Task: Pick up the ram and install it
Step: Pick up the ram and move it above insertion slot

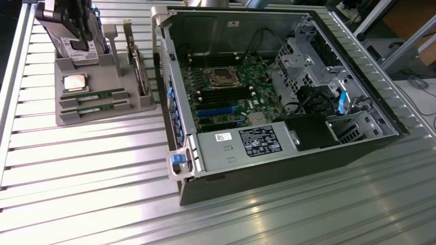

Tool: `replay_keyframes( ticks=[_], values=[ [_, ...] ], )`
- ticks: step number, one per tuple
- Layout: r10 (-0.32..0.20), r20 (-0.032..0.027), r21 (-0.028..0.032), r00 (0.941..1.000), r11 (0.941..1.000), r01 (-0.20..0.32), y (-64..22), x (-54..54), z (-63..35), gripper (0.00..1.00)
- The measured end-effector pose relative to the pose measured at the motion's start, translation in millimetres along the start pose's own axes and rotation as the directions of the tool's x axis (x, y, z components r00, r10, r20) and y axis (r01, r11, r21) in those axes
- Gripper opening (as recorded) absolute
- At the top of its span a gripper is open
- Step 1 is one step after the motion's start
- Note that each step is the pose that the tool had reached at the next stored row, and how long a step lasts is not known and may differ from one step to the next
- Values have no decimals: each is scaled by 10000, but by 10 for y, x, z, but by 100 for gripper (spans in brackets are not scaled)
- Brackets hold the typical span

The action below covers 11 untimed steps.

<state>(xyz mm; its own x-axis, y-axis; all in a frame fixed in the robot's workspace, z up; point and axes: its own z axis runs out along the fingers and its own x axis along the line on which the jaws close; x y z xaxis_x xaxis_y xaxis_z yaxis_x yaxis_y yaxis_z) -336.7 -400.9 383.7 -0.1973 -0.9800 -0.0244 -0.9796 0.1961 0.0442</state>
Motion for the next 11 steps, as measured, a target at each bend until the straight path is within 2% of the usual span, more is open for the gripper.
replay_keyframes(
  ticks=[11],
  values=[
    [0, -1, -1, 10000, 10000, 0, -3, 5, 63, 30]
  ],
)
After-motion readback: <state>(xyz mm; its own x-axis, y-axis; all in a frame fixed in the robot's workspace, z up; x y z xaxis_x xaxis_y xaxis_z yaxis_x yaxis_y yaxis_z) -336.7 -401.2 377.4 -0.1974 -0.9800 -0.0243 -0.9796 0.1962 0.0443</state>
